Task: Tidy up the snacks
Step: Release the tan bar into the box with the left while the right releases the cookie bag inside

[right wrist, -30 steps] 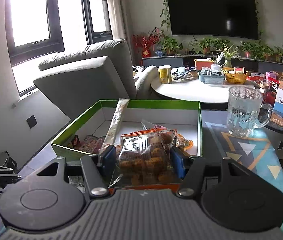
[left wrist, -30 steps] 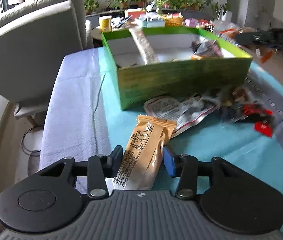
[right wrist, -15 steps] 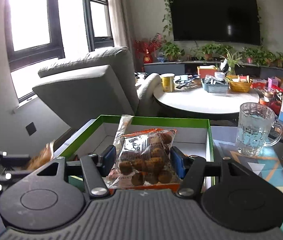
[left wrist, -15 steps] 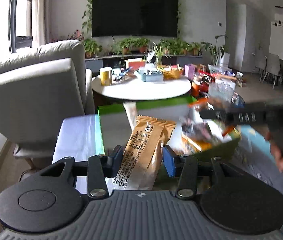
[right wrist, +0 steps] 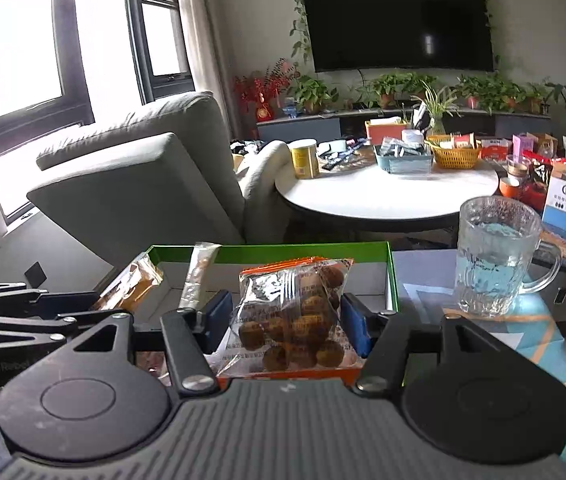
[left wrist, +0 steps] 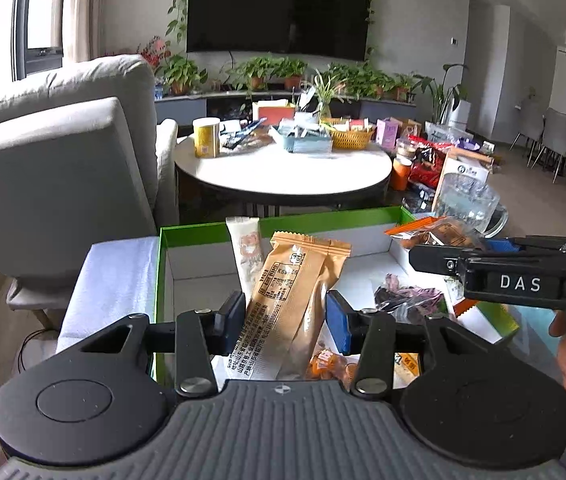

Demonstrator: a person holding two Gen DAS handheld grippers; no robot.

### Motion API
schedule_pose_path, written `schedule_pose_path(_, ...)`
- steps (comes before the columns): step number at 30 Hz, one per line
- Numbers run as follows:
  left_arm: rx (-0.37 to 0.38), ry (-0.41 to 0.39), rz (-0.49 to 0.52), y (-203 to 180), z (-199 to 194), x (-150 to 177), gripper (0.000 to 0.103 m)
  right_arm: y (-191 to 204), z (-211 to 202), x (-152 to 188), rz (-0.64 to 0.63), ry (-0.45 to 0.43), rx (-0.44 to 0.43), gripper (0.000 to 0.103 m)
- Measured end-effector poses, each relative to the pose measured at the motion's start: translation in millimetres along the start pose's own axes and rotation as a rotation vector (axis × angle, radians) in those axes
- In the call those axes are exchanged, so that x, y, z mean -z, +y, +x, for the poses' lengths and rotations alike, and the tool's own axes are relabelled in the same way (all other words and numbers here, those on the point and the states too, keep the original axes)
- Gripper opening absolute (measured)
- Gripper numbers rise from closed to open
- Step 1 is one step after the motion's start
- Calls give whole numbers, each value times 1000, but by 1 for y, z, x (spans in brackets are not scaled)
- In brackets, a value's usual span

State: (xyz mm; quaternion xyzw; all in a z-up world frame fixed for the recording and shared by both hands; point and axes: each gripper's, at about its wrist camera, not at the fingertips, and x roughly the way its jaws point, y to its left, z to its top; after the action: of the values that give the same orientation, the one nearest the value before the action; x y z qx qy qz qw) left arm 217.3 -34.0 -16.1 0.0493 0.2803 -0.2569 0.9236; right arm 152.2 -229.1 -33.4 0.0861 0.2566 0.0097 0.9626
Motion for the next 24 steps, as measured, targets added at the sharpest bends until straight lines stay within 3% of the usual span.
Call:
schedule_pose_path(6,-10,37,-18,2,13,2,47,-5,11,6,23,26,20,34)
schedule_pose_path(12,-18,32,-4,-1,4,5,52,-6,0,6,30,-14,33,34)
schedule_pose_path(24,76,-1,83,-28,-38,17,52,-8,-42,13,-25,-40,-10,34)
